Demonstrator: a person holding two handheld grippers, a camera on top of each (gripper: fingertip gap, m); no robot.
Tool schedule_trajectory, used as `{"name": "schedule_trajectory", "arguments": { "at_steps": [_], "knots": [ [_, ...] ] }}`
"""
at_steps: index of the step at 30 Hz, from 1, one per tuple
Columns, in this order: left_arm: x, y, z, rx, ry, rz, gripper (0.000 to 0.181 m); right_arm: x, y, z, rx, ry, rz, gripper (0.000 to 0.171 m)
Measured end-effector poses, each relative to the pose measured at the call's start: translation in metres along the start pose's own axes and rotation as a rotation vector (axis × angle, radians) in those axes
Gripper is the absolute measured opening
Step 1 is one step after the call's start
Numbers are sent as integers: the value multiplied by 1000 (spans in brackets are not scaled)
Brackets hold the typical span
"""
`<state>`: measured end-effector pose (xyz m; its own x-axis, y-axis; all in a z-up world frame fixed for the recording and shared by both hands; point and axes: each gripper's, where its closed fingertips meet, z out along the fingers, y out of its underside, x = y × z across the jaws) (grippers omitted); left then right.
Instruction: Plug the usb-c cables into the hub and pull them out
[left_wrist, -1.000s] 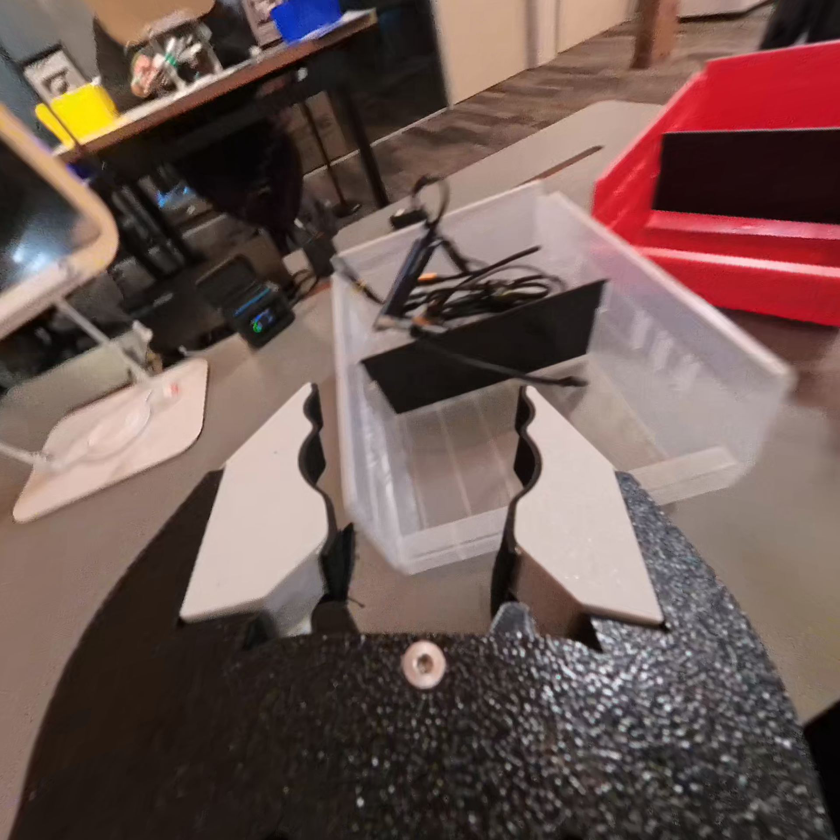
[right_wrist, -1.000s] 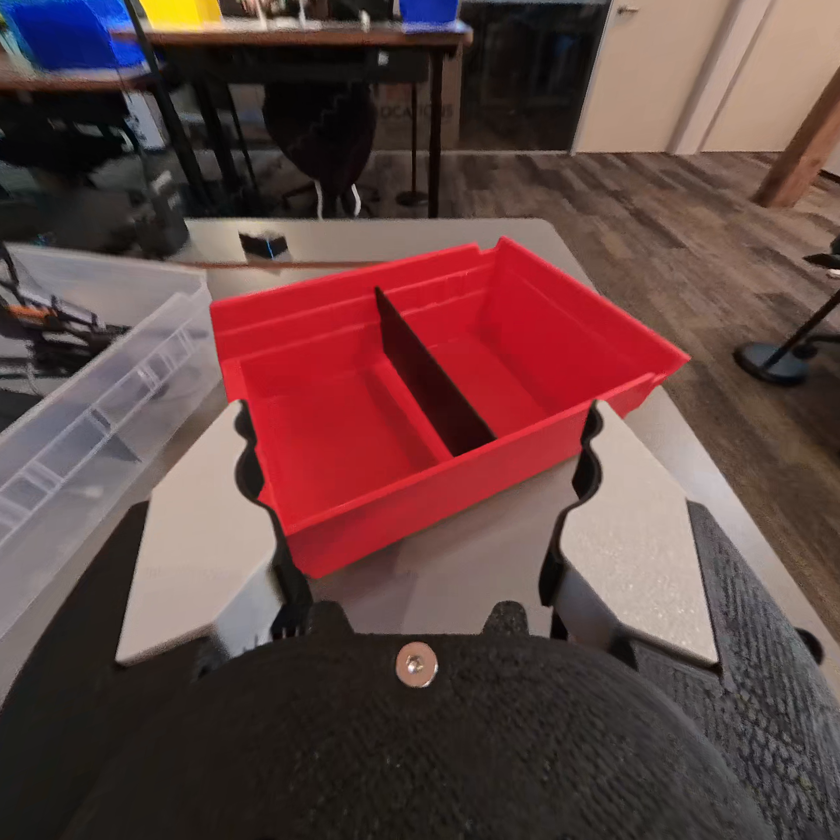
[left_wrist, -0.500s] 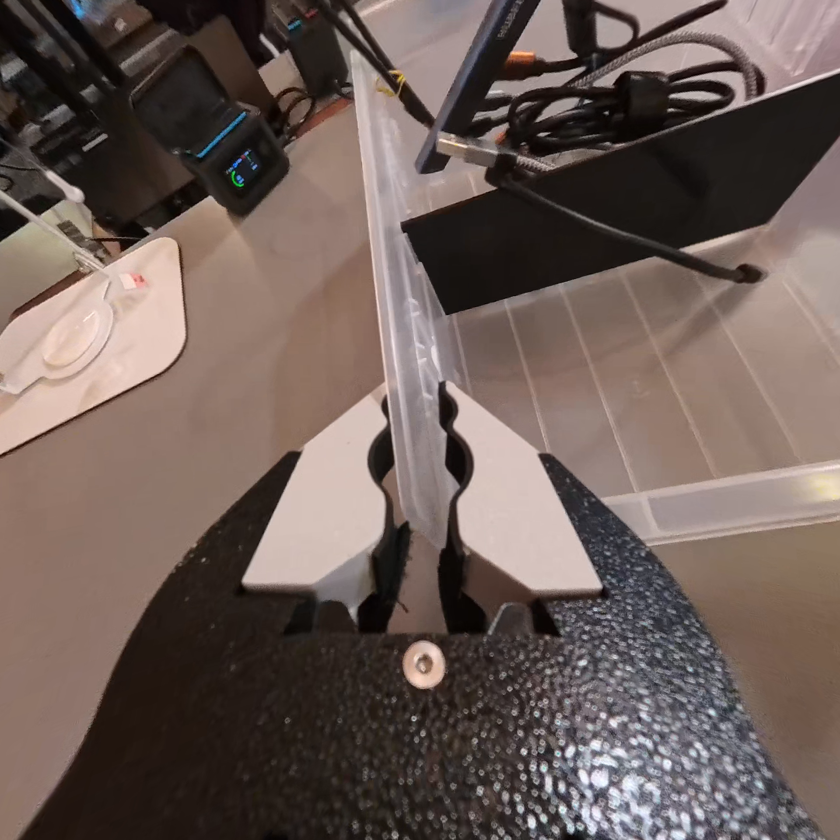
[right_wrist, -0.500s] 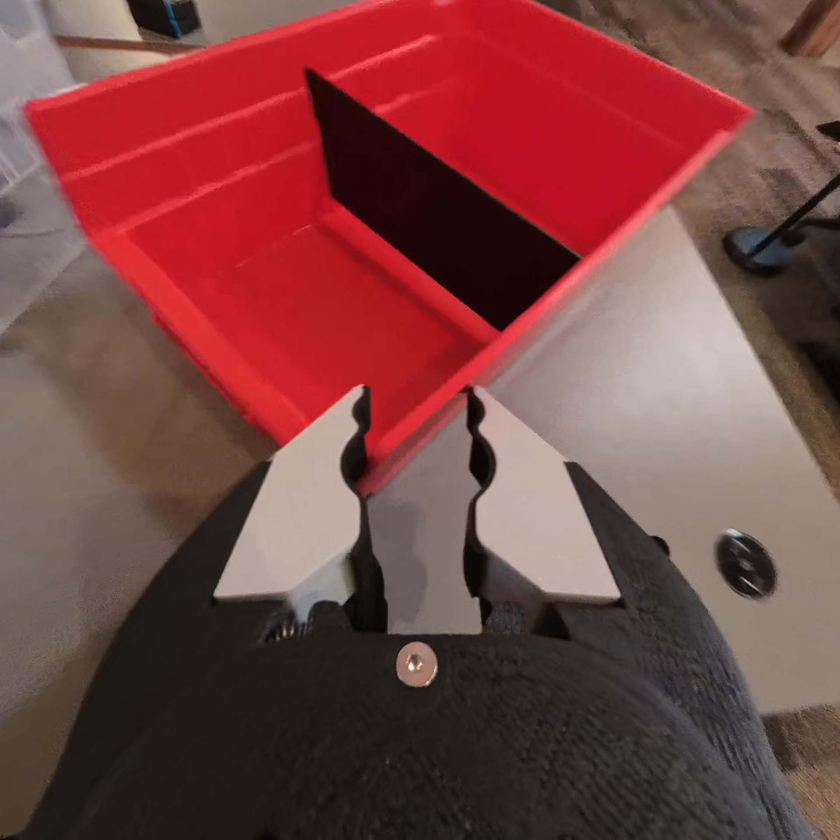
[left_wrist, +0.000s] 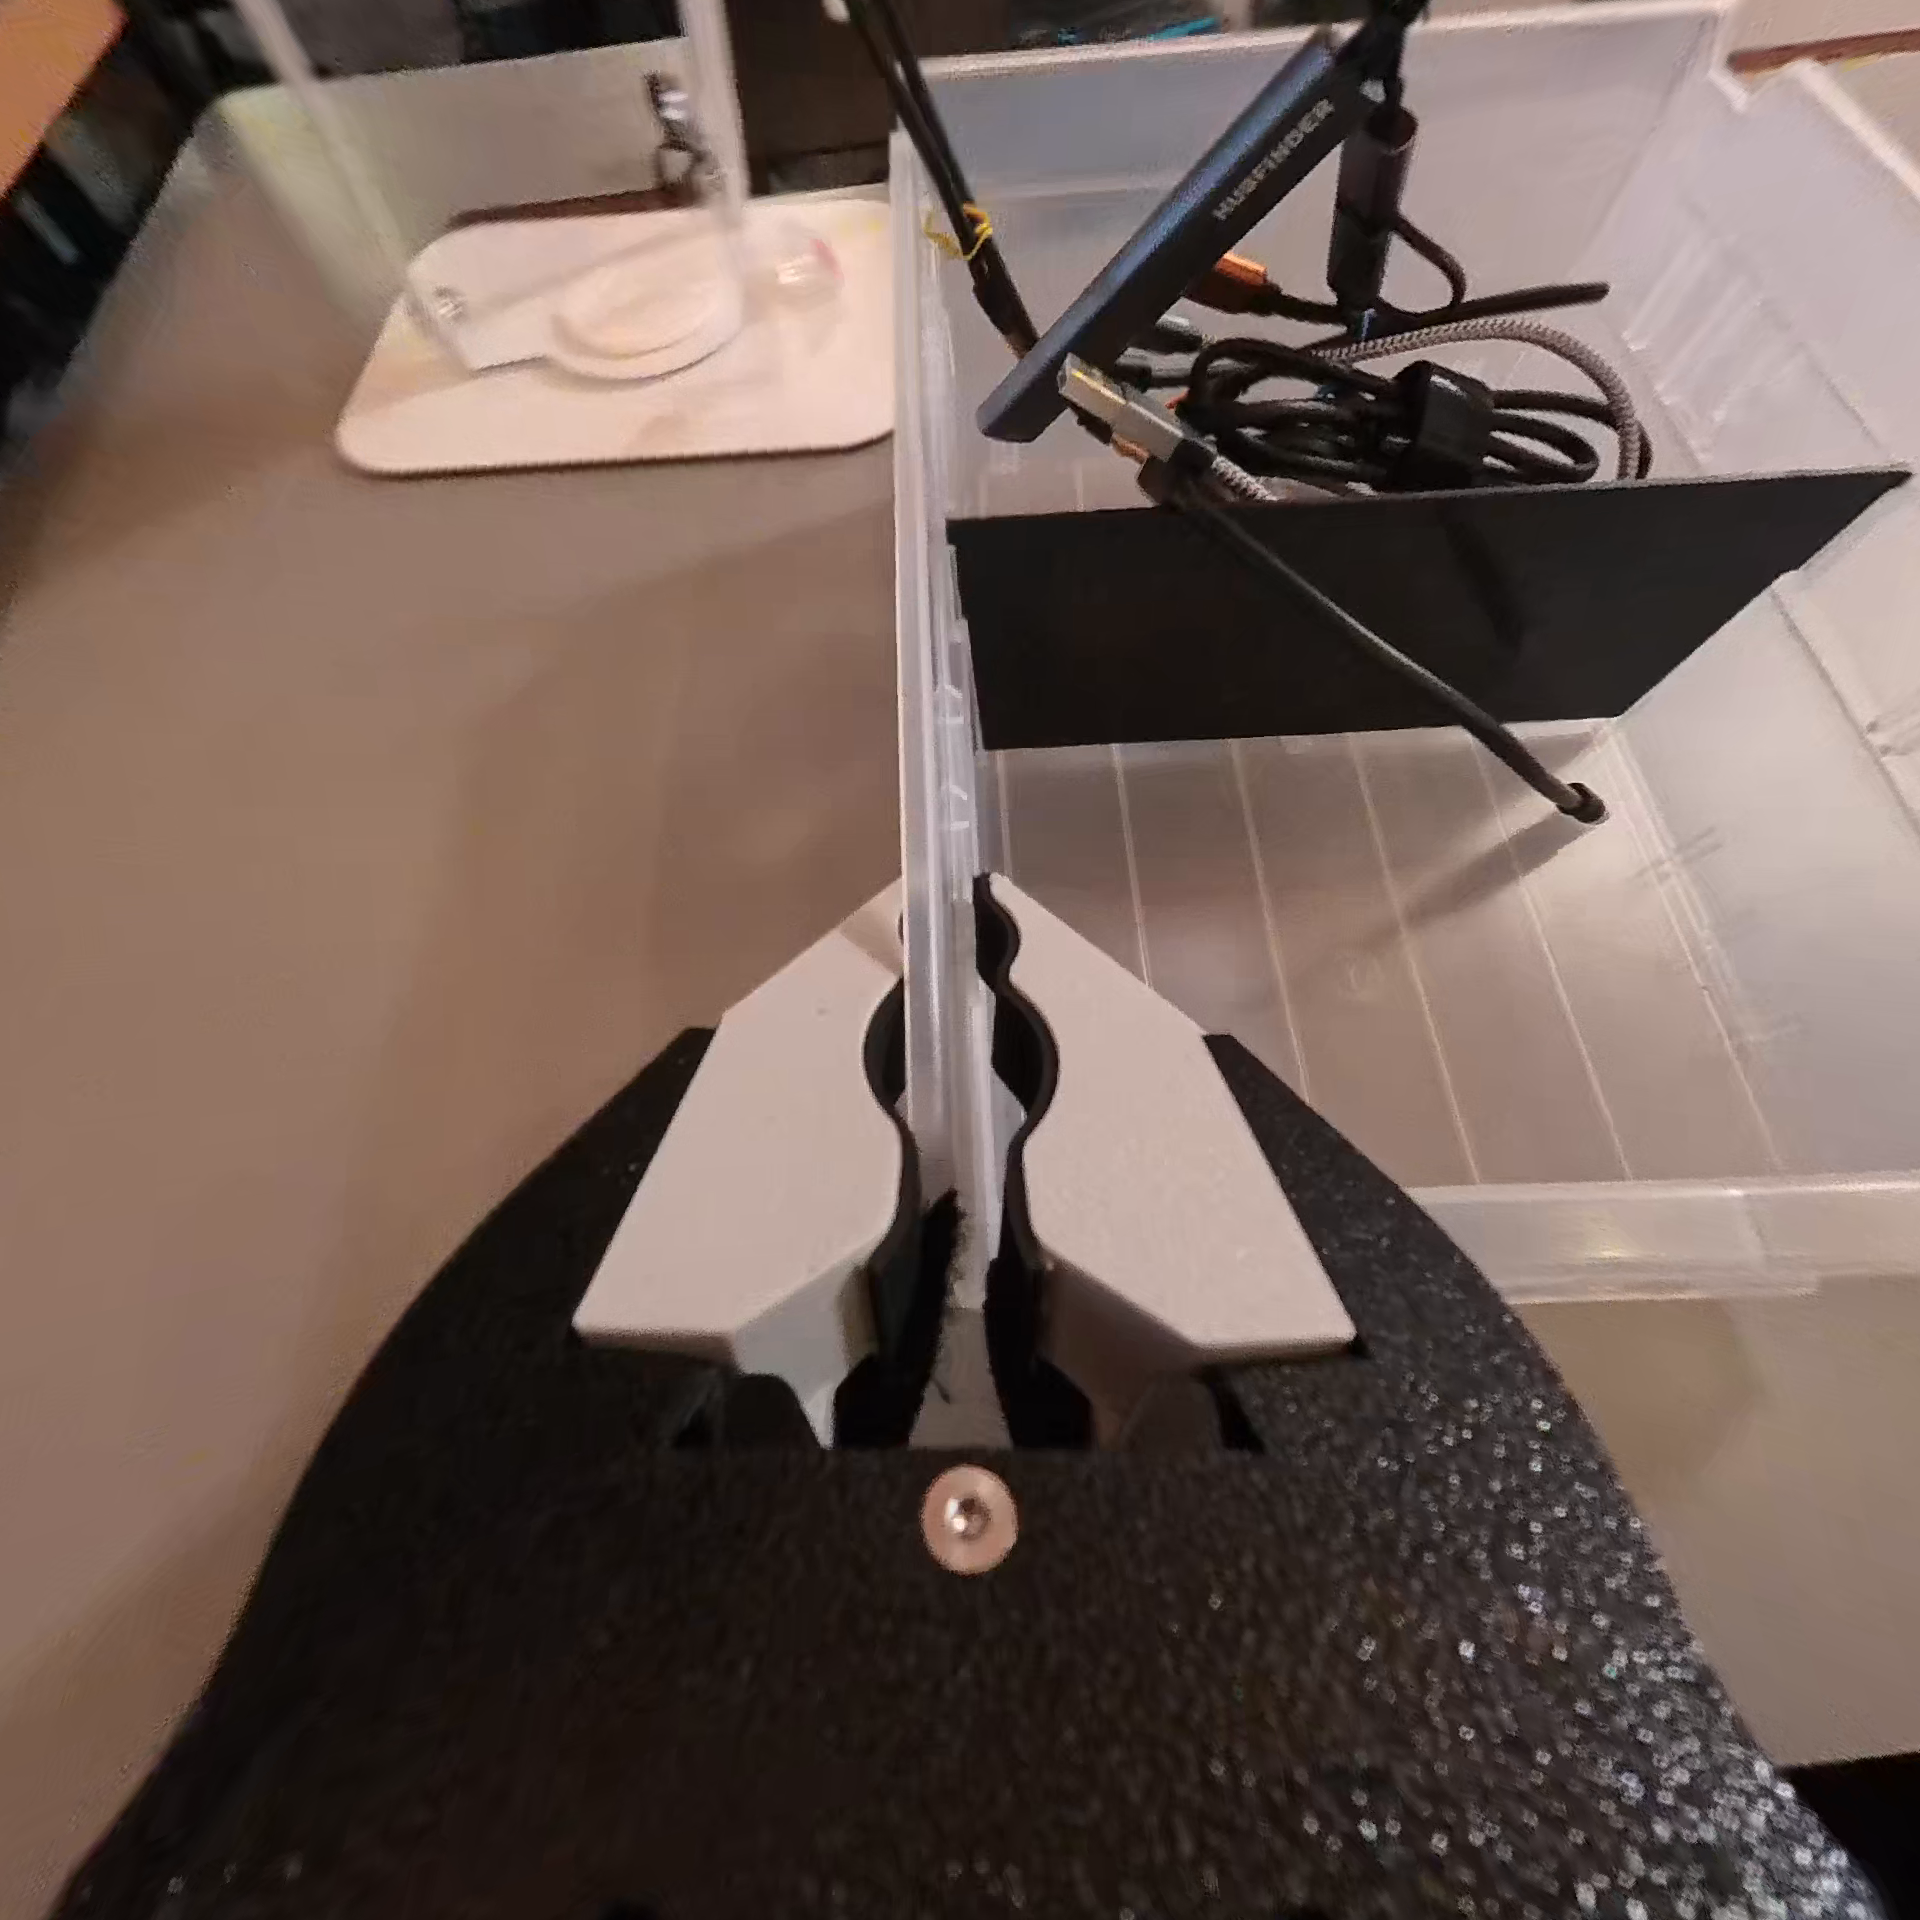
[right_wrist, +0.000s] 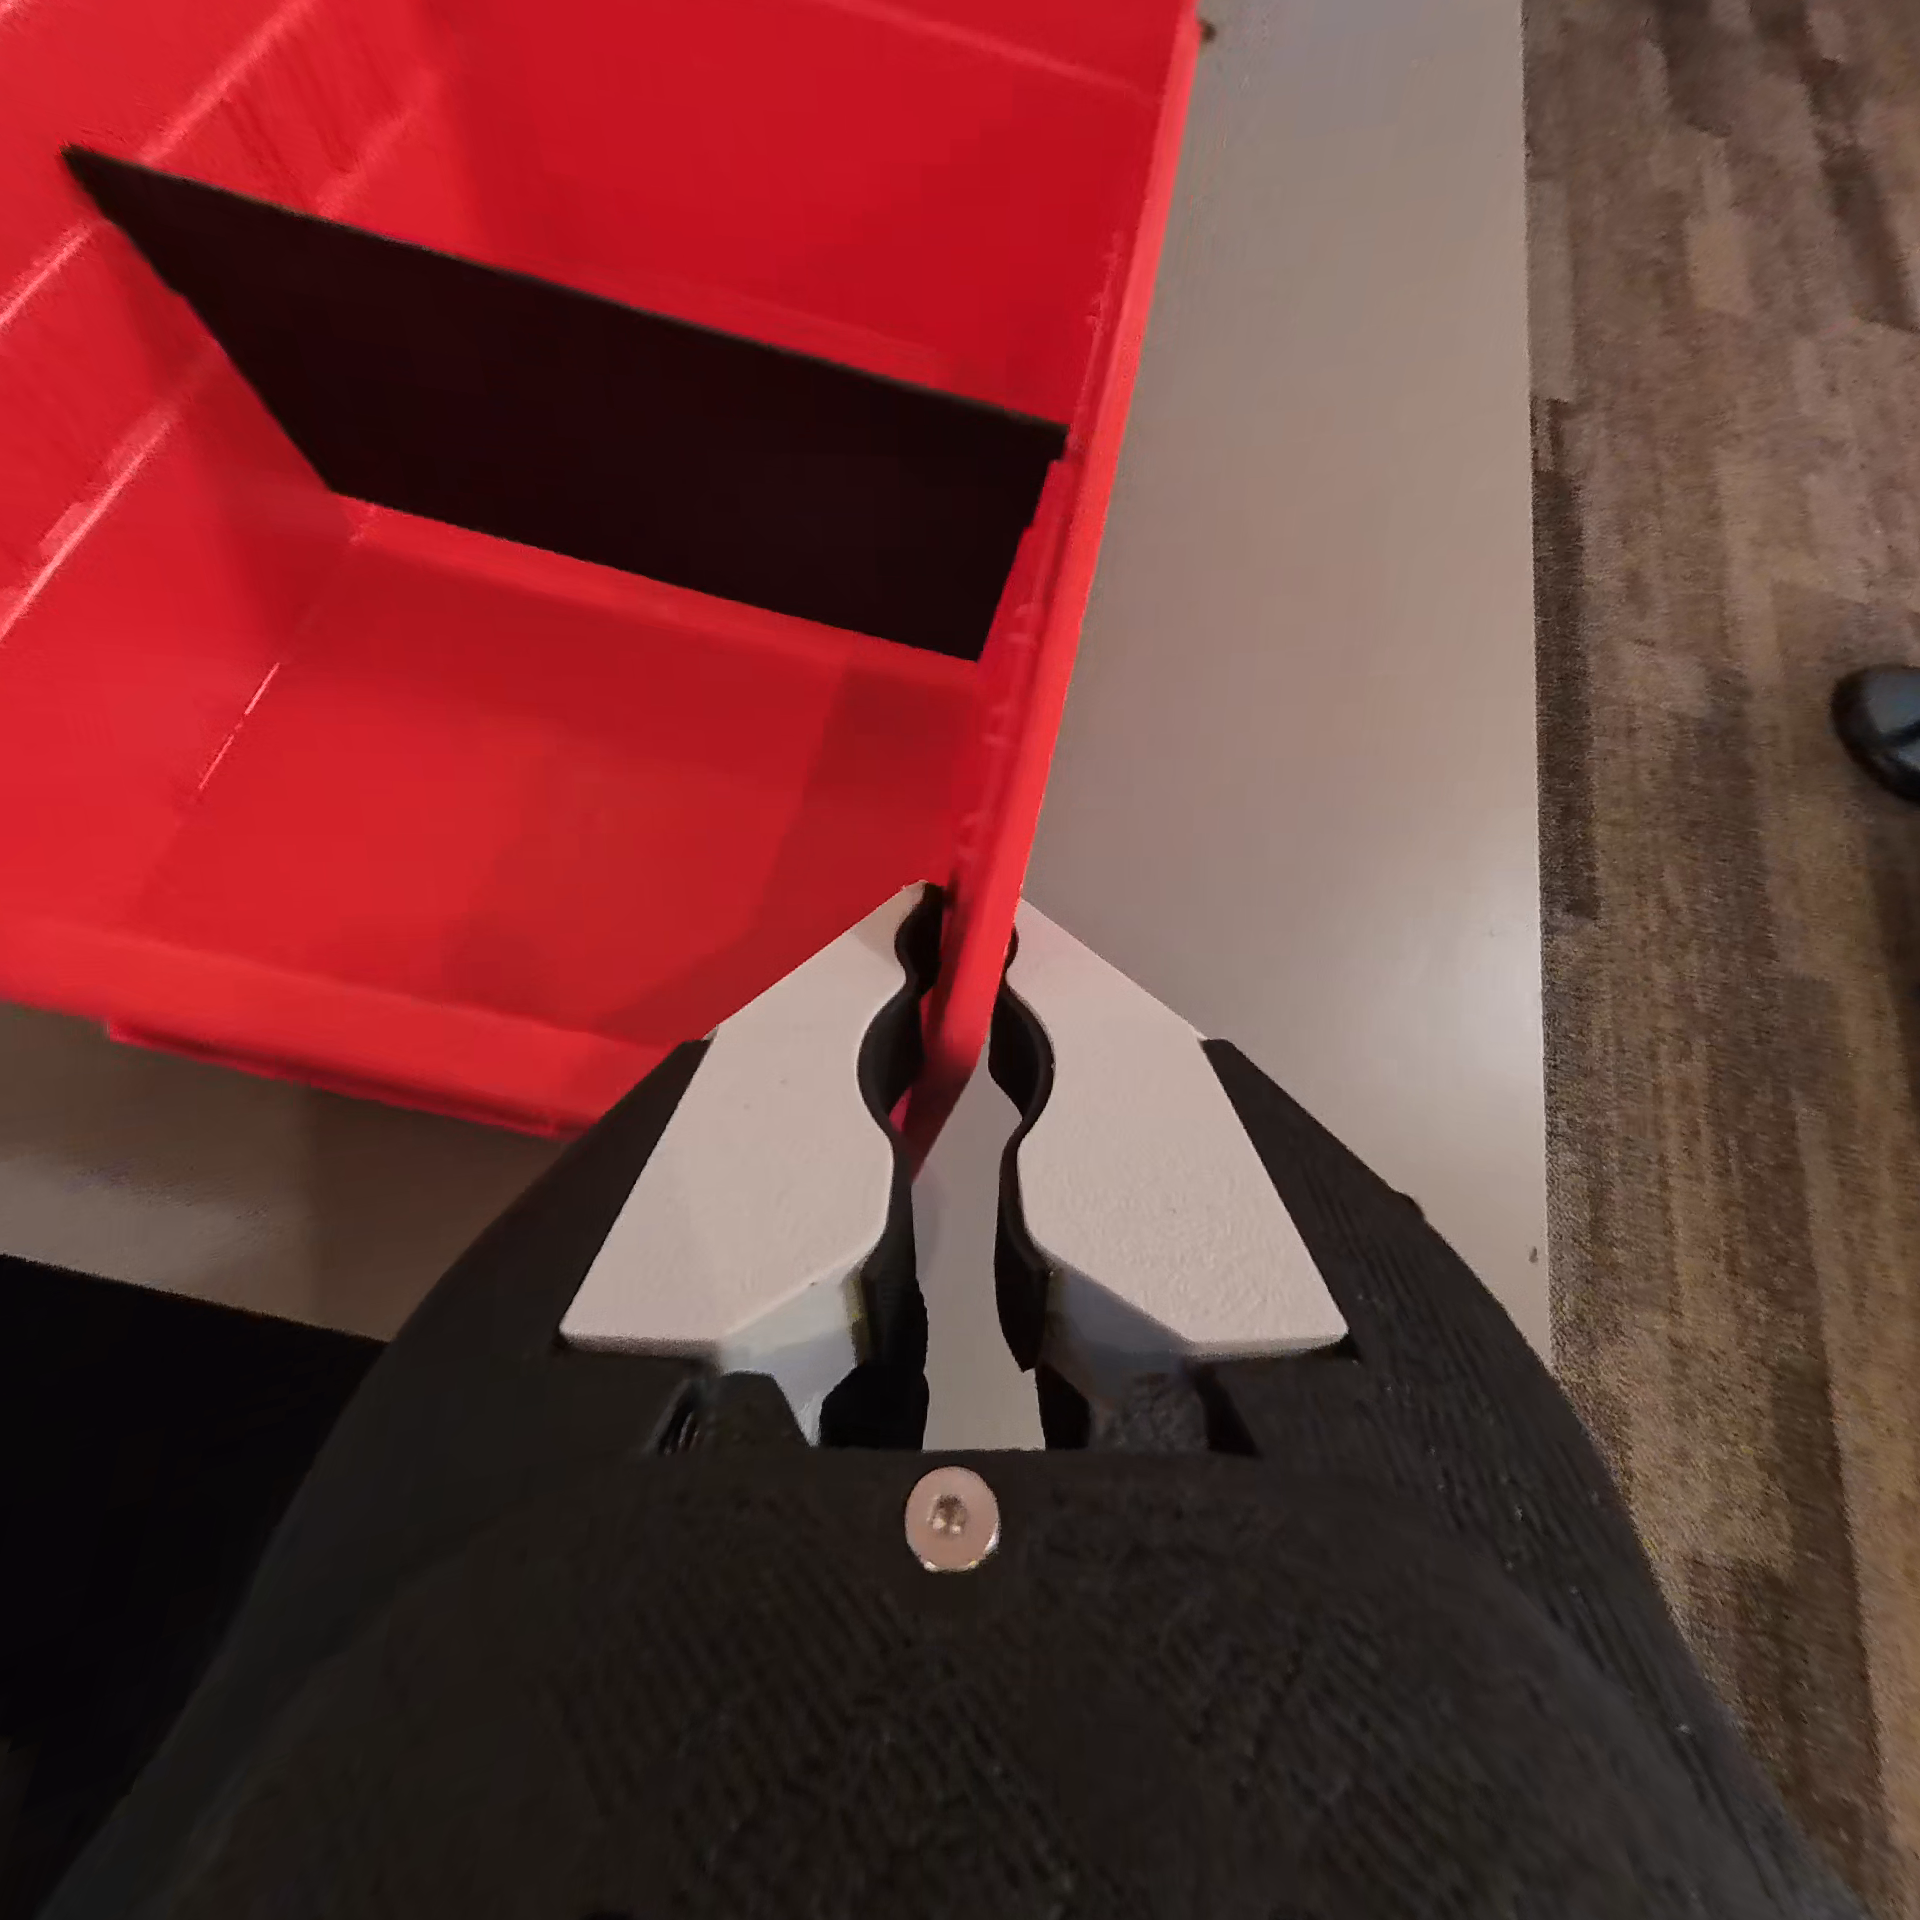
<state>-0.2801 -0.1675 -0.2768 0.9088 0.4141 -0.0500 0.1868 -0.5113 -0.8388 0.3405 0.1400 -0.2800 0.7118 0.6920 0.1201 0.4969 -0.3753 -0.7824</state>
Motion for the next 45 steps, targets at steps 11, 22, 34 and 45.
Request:
{"name": "schedule_trajectory", "arguments": {
  "at_steps": [11, 22, 34, 45],
  "knots": [
    [-86, 20, -18, -42, -64, -50, 23, 2, 3, -7, -28, 102, -43, 51],
    [-40, -101, -4, 9, 185, 705, 61, -27, -95, -101, 418, 185, -162, 56],
    [-44, -74, 99, -385, 319, 894, 23, -41, -87, -88, 438, 36, -86, 53],
    [-30, -208, -16, 64, 24, 1011, 7, -36, -102, -101, 500, -33, -86, 49]
  ]
}}
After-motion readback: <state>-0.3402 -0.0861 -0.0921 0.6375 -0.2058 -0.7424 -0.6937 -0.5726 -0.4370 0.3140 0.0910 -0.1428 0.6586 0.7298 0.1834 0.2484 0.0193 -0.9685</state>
